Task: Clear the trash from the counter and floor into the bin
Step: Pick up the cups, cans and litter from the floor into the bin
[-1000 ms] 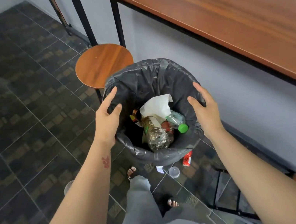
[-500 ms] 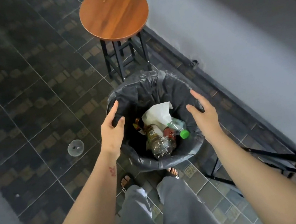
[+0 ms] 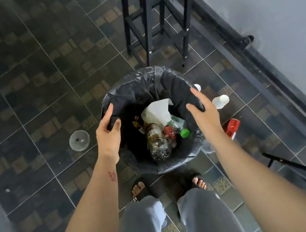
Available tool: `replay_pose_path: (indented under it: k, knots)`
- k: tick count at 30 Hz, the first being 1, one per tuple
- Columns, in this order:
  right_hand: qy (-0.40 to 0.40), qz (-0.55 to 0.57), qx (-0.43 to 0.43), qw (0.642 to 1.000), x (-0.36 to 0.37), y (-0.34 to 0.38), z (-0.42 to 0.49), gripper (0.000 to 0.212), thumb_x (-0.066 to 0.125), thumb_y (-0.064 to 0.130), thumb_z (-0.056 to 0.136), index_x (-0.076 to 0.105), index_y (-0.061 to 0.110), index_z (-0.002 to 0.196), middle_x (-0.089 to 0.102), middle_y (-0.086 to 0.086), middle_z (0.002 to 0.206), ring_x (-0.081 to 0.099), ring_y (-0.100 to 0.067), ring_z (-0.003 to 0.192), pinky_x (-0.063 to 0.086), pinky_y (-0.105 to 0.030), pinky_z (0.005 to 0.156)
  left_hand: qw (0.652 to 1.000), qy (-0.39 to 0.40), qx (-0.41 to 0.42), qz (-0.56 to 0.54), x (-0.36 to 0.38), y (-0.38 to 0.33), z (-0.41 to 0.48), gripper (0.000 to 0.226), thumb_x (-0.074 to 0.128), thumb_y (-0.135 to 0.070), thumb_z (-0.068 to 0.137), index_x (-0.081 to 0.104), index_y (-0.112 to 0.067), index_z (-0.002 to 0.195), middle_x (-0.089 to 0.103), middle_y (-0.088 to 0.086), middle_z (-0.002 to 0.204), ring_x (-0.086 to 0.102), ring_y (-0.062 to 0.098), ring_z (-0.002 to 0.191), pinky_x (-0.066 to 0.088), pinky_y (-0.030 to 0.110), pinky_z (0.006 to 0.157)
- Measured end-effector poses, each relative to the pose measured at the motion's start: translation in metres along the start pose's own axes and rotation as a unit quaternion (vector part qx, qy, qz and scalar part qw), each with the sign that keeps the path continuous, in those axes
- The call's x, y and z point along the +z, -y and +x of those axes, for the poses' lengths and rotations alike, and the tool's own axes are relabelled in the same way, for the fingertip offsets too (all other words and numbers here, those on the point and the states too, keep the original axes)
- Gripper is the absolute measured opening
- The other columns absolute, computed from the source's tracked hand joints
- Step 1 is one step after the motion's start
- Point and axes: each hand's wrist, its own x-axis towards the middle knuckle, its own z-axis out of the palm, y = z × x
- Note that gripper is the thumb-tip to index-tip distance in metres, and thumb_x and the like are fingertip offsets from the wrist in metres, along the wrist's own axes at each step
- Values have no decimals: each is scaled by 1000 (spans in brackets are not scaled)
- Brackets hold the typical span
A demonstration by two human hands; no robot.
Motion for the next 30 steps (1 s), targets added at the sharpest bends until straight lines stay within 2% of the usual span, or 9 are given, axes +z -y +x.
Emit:
replay_pose_path:
  k: [5,8,11,13,17,22,26,28,30]
  knots:
    - [23,-12,-42,999,53,-53,76,49,63,24,90,53,46,133,47,25,137,38,10,121,29,-17,105,1000,-18,17,-4,12,63,84,50,57,-8,97,56,-43,133,47,-15,143,39,-2,124,33,16,101]
    - [34,-21,-78,996,82,-79,115,49,63,22,90,54,42,133,48,21,134,41,7,120,31,-21,108,999,-22,44,-11,16,96,126,50,57,-8,97,56,-41,135,48,-16,141,43,-5,121,37,2,87]
    - [49,-21,-104,993,109,-101,149,48,62,22,90,54,42,133,46,19,137,40,4,124,31,-24,110,997,-33,66,-14,15,125,163,51,57,-8,97,55,-42,135,49,-19,135,45,-3,120,39,-1,81]
    - [57,-17,-124,990,126,-114,168,47,62,22,91,54,41,133,46,18,140,39,4,125,30,-23,109,995,-42,84,-17,15,140,186,51,57,-7,97,55,-41,135,49,-18,135,46,1,124,40,4,89]
    - [58,-5,-159,986,152,-135,198,46,63,22,90,56,40,132,49,19,137,39,6,123,28,-17,102,992,-51,110,-25,15,162,225,50,57,-9,96,56,-42,134,48,-11,142,46,8,129,39,30,109]
    - [64,-41,-203,976,171,-156,222,49,62,19,91,53,34,136,47,13,142,39,-1,129,30,-24,110,988,-63,141,13,16,185,255,53,56,-10,96,50,-41,139,44,-5,142,44,13,129,36,37,112]
    - [62,-111,-231,965,177,-165,236,57,60,29,91,40,39,144,34,9,153,31,-9,139,27,-34,113,982,-84,158,67,20,193,270,62,56,-13,96,36,-42,148,35,2,152,35,18,138,29,40,116]
    - [81,-151,-240,956,178,-167,240,63,59,36,92,30,44,148,16,11,160,22,-12,144,26,-38,112,969,-100,175,141,20,194,275,67,57,-17,96,25,-38,152,23,1,159,22,18,145,19,32,117]
    - [102,-205,-255,939,177,-173,240,68,56,42,93,18,45,150,0,16,162,22,-15,145,32,-42,109,948,-113,190,227,20,197,277,67,56,-22,97,22,-34,154,6,-4,163,8,16,148,13,26,114]
